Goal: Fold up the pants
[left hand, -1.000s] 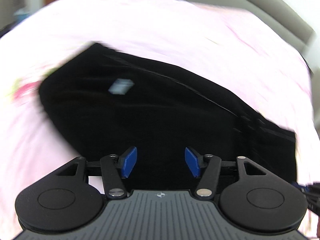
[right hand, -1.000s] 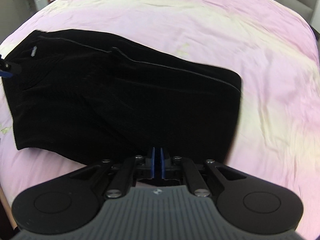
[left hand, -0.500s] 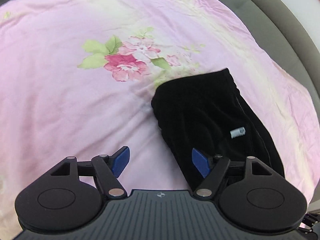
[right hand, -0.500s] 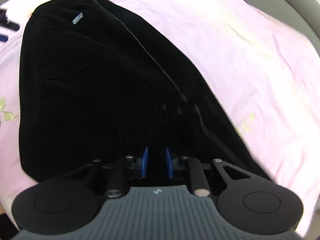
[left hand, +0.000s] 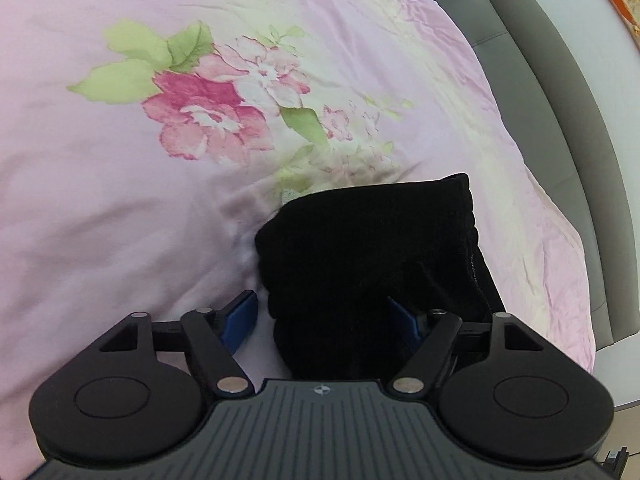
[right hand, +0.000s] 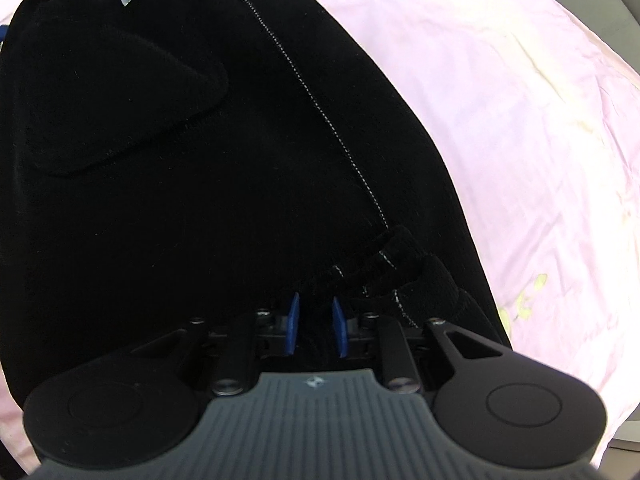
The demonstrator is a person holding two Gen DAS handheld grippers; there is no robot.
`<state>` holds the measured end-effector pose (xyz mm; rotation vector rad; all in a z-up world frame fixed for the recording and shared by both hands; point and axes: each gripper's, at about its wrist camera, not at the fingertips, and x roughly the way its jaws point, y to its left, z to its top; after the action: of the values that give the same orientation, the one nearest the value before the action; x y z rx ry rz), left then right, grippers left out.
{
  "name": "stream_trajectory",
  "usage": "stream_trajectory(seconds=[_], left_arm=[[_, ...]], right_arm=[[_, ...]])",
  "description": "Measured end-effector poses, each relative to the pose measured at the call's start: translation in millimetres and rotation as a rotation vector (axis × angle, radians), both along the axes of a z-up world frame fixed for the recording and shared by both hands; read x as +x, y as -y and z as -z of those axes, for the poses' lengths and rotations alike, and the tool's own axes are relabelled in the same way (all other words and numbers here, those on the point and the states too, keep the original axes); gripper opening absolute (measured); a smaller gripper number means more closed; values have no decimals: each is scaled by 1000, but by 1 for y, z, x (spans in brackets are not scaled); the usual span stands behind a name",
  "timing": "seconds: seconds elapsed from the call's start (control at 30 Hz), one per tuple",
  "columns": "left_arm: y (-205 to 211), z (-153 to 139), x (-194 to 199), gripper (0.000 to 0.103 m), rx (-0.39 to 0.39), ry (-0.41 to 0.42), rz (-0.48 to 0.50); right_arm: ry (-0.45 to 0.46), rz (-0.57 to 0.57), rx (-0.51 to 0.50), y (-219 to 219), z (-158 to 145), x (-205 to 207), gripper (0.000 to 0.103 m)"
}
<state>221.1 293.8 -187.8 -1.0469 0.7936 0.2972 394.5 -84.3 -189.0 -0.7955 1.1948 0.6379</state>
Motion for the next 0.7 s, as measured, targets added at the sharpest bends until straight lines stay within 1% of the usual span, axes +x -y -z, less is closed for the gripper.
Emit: stream_trajectory(seconds=[0.03, 0.17, 0.2, 0.23, 0.3, 0.33, 0.37, 0.4, 0.53, 0.6, 0.7], left_arm=[[1, 2, 2, 73, -8, 1, -3], [7, -2, 3, 62, 27, -11, -19], [9, -5, 1, 58, 41, -3, -20], [11, -9, -1, 56, 52, 11, -21], [16, -22, -5, 51, 79, 56, -18], [20, -30, -7, 49, 99, 81, -11], [25, -40, -8, 48, 122, 108, -2], [31, -52, -9, 47, 144, 132, 7], [61, -98, -7, 45, 222, 214, 52], [81, -119, -6, 44, 274, 250, 89], [126, -151, -2, 44, 375, 305, 178]], right_arm=[[-2, 0, 2, 1, 0, 1, 16], [0, 1, 6, 3, -1, 2, 16], [1, 1, 8, 4, -1, 2, 16], [4, 0, 9, 6, -2, 1, 16], [14, -2, 14, 9, -3, -2, 16], [19, 0, 19, 18, -5, -12, 16], [24, 4, 24, 18, -5, -15, 16], [29, 8, 30, 9, 1, -13, 16], [53, 17, 52, 15, -8, -19, 15], [65, 34, 84, 23, -18, -22, 15], [95, 84, 133, 42, -38, -28, 15]])
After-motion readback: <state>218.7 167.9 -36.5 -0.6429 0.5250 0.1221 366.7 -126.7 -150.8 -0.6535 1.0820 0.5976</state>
